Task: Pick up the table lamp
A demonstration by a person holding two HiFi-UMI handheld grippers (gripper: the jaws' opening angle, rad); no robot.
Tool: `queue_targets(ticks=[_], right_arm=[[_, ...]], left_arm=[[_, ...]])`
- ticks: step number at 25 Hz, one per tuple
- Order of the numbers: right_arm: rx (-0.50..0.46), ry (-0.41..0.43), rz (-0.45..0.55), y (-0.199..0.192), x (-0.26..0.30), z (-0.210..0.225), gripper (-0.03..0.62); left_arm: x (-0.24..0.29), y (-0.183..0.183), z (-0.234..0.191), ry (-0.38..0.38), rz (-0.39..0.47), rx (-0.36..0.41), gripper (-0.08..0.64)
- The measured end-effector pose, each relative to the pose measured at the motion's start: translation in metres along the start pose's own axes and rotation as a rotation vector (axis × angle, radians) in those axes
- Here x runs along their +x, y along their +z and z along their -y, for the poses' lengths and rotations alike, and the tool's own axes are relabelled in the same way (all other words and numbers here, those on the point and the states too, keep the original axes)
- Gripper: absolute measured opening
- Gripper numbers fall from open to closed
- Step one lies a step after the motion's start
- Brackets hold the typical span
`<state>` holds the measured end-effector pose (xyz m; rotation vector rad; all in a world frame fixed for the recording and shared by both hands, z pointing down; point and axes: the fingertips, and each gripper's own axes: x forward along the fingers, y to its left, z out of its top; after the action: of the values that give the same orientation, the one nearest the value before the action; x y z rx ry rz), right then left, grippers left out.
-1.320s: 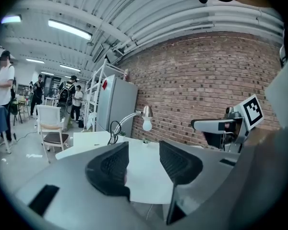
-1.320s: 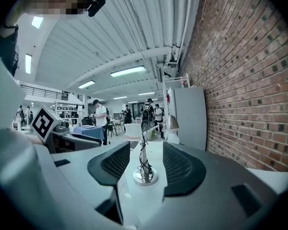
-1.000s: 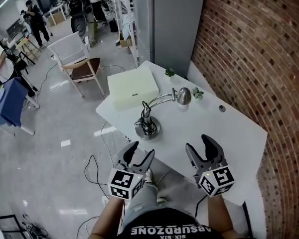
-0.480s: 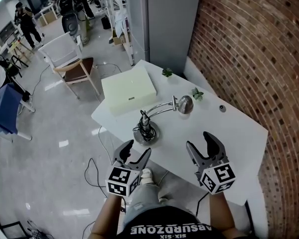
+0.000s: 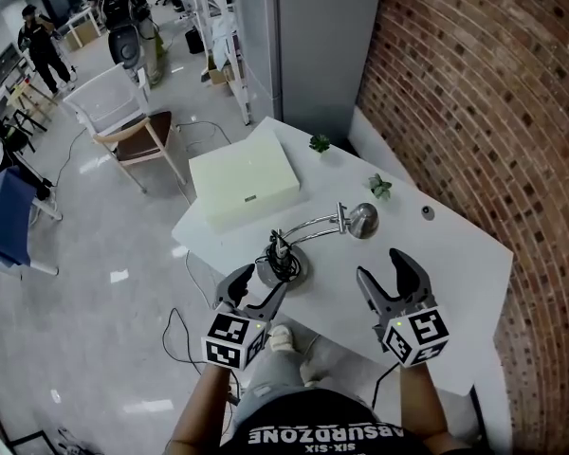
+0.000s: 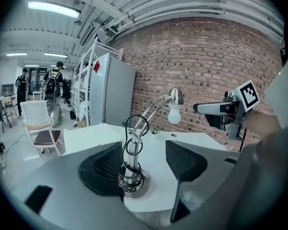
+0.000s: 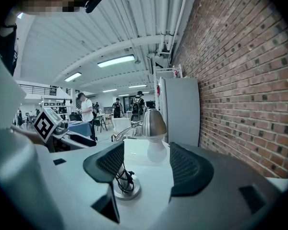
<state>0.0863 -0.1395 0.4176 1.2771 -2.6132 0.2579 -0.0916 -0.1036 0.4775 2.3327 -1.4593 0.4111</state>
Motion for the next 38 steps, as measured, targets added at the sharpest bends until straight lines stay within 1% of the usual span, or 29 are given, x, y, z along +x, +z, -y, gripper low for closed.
queue_targets(ticks=[5,10,19,24,29,38], right_arm=[[-0.002,-0.015,0.003,0.005,0.018,0.004,0.281],[-0.008,-0.025,0.005,0.010,0.031,0.007,0.293],[-0.054,-0.077,-0.007,0.011,0.053,0.013,0.299],[-0.076,-0.095,-0.014,0.011,0.062,0.012,0.299],[-0.096,-0.120,-0.021,0.010,0.069,0.013,0.301],[-0.113,-0.158,-0.035,0.007,0.078,0.014,0.301]], left_arm=[[0.018,0.000,-0.008,-0.040,-0.027,0.017,0.267],[0.035,-0.001,-0.015,-0.087,-0.061,0.016,0.278],[0.059,-0.007,-0.029,-0.154,-0.097,0.042,0.282],[0.074,-0.012,-0.032,-0.206,-0.116,0.074,0.293],[0.087,-0.012,-0.029,-0.258,-0.118,0.128,0.304],[0.101,-0.012,-0.027,-0.306,-0.099,0.197,0.305]])
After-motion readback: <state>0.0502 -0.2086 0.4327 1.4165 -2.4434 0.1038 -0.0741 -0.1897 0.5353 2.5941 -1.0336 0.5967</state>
